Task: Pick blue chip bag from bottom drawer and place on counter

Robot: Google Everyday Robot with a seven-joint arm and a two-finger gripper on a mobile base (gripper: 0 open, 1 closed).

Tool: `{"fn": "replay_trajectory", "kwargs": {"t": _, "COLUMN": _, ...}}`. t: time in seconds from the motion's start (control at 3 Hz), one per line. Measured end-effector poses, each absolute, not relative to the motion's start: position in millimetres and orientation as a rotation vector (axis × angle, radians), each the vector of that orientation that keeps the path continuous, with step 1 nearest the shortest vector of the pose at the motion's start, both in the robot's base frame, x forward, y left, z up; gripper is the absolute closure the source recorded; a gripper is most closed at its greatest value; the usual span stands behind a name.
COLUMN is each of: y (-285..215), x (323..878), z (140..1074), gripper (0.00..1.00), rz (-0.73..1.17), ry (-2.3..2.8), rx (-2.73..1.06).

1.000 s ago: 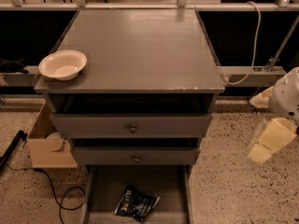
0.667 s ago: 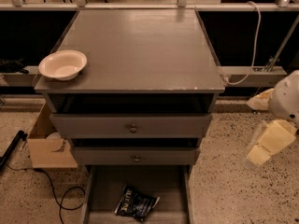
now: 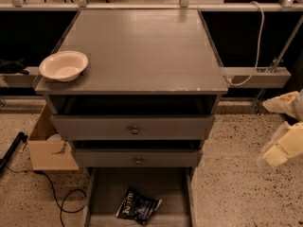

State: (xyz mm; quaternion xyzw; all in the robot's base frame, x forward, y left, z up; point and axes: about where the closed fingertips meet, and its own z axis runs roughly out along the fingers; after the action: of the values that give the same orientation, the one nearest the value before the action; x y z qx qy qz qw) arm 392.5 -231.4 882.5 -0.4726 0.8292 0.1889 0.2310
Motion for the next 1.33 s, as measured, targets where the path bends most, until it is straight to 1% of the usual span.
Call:
{"fn": "replay_trajectory", "kwargs": {"t": 0.67, "y": -247.6, "x": 403.8, "z": 829.7, "gripper": 0.00, "rz": 0.661, "ry": 2.332, "rx": -1.091}}
{"fn": "replay_trajectory", "kwargs": {"t": 1.0, "y": -246.9, "x": 399.3, "z": 808.9, "gripper": 0.00, "rz": 0.674, "ry": 2.337, "rx": -0.973}}
{"fn": "replay_trajectory", "kwargs": {"t": 1.33, "y": -236.6, "x": 390.3, "z": 786.3, "gripper": 0.00, "rz": 0.617, "ry": 2.368, "rx": -0.896}}
